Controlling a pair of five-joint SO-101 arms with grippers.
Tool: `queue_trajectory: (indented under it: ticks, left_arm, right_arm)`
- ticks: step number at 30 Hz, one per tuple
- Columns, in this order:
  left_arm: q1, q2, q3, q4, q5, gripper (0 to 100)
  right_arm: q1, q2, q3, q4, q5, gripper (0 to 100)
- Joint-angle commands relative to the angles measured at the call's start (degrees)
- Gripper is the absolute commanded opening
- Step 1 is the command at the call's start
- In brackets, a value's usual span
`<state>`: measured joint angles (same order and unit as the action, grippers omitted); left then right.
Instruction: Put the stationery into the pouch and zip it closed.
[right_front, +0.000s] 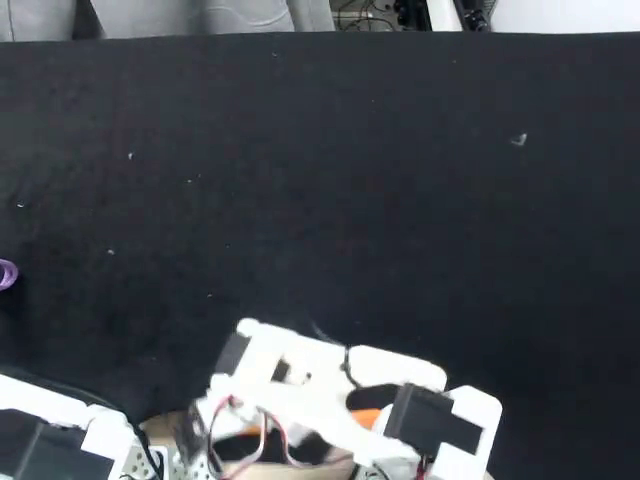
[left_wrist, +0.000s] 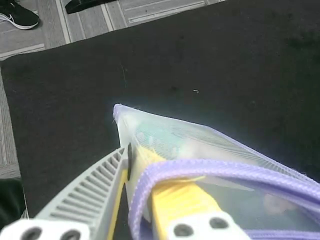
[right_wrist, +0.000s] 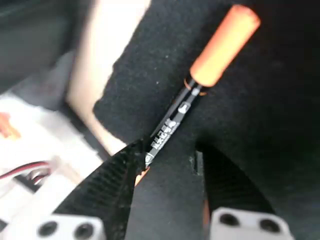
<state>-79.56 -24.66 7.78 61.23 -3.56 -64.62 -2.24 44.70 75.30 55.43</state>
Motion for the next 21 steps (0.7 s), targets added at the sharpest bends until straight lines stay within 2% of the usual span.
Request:
queue_trajectory:
  ticks: [1, 12, 21]
  left_arm:
    - [0.7, -3.3, -4.4, 0.1, 0.6, 3]
    - [0.7, -3.3, -4.2, 0.0, 0.4, 3]
    - [0.8, -3.3, -4.1, -0.2, 0.4, 3]
  right_arm:
    - [5.2, 0.0, -6.5, -4.2, -0.4, 20.2]
    - [10.6, -0.5, -8.5, -3.3, -0.2, 20.1]
    - [11.3, -0.6, -30.5, 18.7, -0.2, 20.1]
